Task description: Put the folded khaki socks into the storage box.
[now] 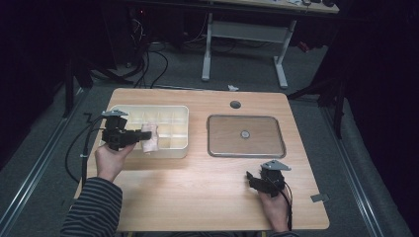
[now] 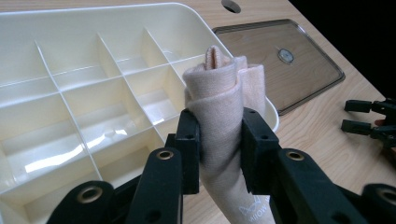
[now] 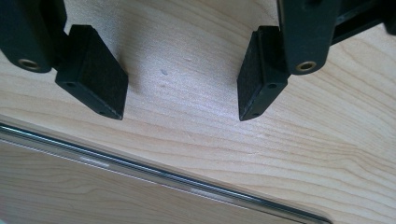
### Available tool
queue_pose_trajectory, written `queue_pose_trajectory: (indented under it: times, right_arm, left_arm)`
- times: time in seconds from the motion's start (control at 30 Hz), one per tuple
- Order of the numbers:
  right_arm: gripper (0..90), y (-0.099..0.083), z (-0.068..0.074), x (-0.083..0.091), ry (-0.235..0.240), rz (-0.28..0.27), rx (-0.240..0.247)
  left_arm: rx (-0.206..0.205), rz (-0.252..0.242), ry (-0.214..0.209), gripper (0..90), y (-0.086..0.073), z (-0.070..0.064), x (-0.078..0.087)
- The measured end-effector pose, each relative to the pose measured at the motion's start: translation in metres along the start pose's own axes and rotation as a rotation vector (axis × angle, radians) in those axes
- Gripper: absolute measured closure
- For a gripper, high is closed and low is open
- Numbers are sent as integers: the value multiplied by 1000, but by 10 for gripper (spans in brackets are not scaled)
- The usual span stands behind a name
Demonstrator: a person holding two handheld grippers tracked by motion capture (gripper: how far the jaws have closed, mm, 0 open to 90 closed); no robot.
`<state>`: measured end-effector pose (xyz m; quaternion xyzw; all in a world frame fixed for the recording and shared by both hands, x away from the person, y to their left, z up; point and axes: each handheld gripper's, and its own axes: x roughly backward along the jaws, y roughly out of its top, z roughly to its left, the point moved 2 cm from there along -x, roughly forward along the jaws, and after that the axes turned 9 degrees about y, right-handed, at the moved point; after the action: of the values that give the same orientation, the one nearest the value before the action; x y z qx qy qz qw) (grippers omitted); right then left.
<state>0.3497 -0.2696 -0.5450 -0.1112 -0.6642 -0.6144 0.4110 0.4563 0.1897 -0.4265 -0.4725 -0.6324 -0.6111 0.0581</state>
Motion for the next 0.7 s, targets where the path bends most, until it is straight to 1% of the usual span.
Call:
queue_pose_trajectory:
  times: [0.1,0.13,0.27,0.33,0.43,0.6,0.7]
  right_arm:
    - [340,0,0,0,-1,0,1]
    - [346,0,0,0,1,-1,-3]
    - [344,0,-1,0,-1,-1,1]
    - [344,0,0,0,-2,-1,-2]
    - [343,0,0,0,-3,0,-1]
    - [343,0,0,0,-5,0,-1]
    - [343,0,0,0,-4,0,-1]
  left_arm:
    - [-13,22,3,720,4,1,-4]
    - [-30,46,11,720,9,3,-9]
    - [-23,47,-1,720,15,6,-14]
    - [1,40,-25,720,16,9,-18]
    - [-1,55,-25,720,15,12,-24]
    - [5,47,-10,720,15,18,-28]
    - [-2,66,13,720,13,22,-34]
